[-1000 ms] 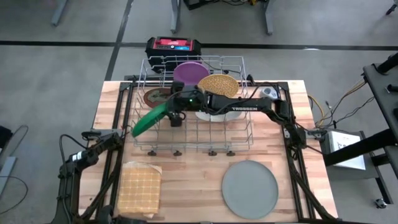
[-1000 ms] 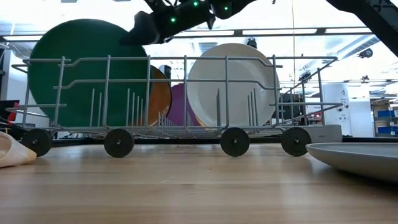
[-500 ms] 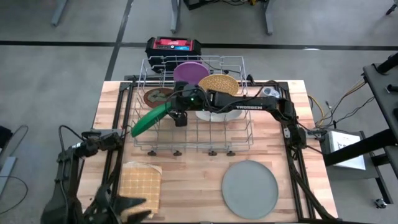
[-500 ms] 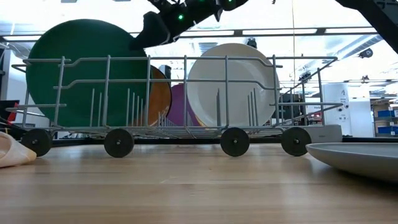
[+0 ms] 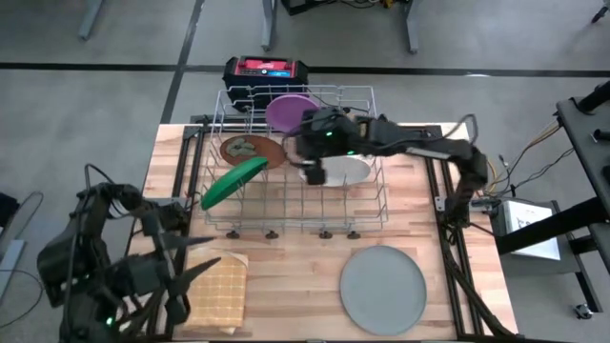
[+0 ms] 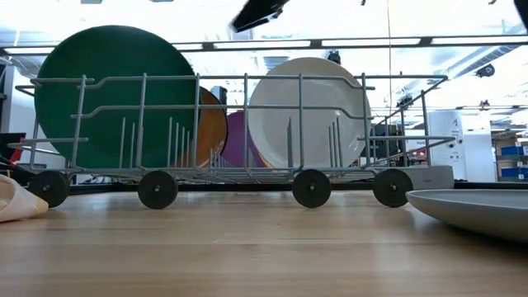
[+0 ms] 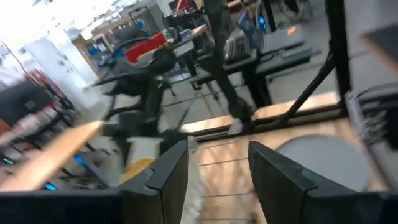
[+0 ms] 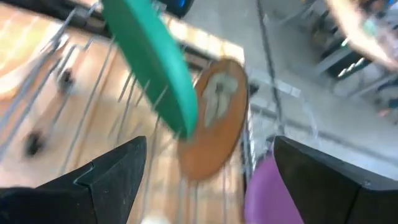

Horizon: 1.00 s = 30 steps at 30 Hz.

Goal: Sort dishes
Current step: Put the grey plate into the dish rack

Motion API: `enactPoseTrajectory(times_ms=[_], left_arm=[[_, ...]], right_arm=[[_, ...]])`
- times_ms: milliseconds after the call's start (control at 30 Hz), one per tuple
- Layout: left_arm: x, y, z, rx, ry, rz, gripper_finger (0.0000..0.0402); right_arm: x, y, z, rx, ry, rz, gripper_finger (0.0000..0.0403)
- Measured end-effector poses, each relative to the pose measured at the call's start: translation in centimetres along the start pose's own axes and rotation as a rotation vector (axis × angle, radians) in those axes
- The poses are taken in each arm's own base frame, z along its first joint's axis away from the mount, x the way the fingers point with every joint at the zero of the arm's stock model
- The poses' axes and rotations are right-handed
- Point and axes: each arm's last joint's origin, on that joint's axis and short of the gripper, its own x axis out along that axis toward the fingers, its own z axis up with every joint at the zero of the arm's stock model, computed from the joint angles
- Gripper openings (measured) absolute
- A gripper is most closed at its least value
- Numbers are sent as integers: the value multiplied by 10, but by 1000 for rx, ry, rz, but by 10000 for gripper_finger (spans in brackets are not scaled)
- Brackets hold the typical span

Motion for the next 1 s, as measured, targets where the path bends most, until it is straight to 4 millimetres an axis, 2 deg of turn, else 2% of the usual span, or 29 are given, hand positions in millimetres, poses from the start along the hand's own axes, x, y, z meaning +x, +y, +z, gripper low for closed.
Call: enactPoseTrajectory(times_ms=[100, 167, 333, 467, 667, 833, 1000], left_arm=[[6, 5, 1, 101, 13, 18, 157], [11, 4, 2, 98, 19, 33, 157], [24, 5, 2, 113, 42, 65, 157], [26, 5, 0, 126, 48, 75, 157], [31, -4, -5, 61, 76, 62, 157], [55, -28, -21, 69, 158, 79, 157], [76, -47, -44, 137, 266, 67, 157]], right_arm=[[-31, 1, -10, 45, -5, 84, 341], [-44, 6, -21, 78, -26, 128, 341], [-65, 24, -52, 135, -61, 123, 341], [-85, 35, -79, 198, -108, 75, 341], [-106, 50, -117, 273, -127, 5, 341], [-113, 60, -139, 298, -179, -29, 341], [-116, 65, -150, 304, -214, -38, 341]])
